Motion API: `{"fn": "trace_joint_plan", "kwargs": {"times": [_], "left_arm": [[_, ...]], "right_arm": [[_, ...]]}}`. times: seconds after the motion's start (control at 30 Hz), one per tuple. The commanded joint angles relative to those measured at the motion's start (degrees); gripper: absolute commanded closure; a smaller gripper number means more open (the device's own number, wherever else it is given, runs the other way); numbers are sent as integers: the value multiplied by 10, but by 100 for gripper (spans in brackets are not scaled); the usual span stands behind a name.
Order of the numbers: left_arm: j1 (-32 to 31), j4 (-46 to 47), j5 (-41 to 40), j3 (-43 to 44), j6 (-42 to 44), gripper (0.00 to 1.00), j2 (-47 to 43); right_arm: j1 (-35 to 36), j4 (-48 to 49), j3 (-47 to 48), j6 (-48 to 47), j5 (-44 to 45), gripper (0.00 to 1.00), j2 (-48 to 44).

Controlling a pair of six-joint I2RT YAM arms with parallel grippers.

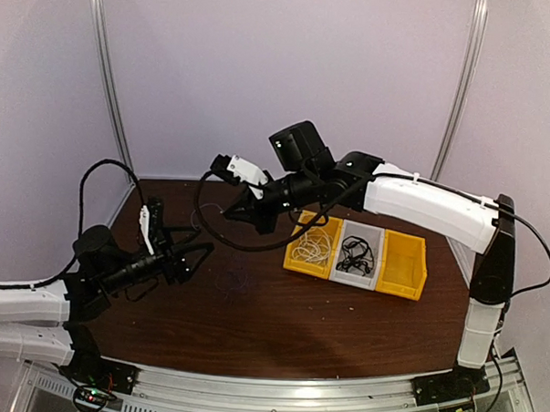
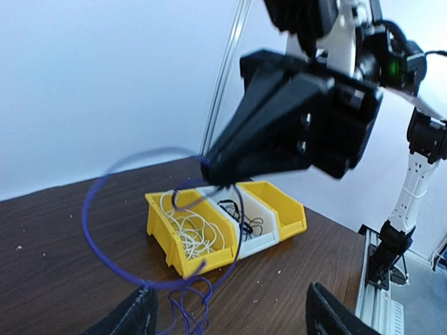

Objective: Untangle the cables

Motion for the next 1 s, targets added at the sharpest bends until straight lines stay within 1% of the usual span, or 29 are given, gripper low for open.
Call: {"fn": "trace_joint_plan", "kwargs": {"times": [0.0, 0.03, 0.1, 0.17, 0.23, 0.3, 0.4, 0.47, 0.53, 0.7, 0.8, 0.97], "left_arm": [[-1, -6, -45, 54, -36, 22, -21], [-1, -36, -54, 70, -53, 19, -18], [-1, -107, -67, 110, -88, 17, 0], [0, -164, -69, 156, -108, 18, 28], [-1, -212, -77, 191, -125, 23, 56], [-1, -222, -77, 206, -133, 30, 72], [1, -242, -126, 217, -153, 42, 79], [9, -253, -158, 215, -170, 44, 76], [21, -251, -162, 210, -187, 42, 77], [24, -198, -120, 201, -178, 41, 91], [24, -141, -35, 198, -152, 41, 106], [24, -132, 42, 214, -151, 41, 134]], "right_arm": [[-11, 9, -31, -12, -7, 100, -29], [-13, 8, -37, -18, -6, 100, -32], [-15, 4, -47, -29, -6, 100, -38], [-17, 3, -59, -38, -15, 100, -46], [-18, 8, -74, -40, -28, 100, -57], [-18, 18, -88, -36, -34, 100, -67], [-18, 18, -95, -37, -32, 100, -72], [-18, 20, -102, -37, -31, 100, -76], [-18, 25, -114, -36, -35, 100, -82], [-18, 30, -125, -30, -45, 100, -86], [-18, 29, -126, -33, -43, 100, -84], [-19, 33, -134, -34, -36, 100, -85]]}}
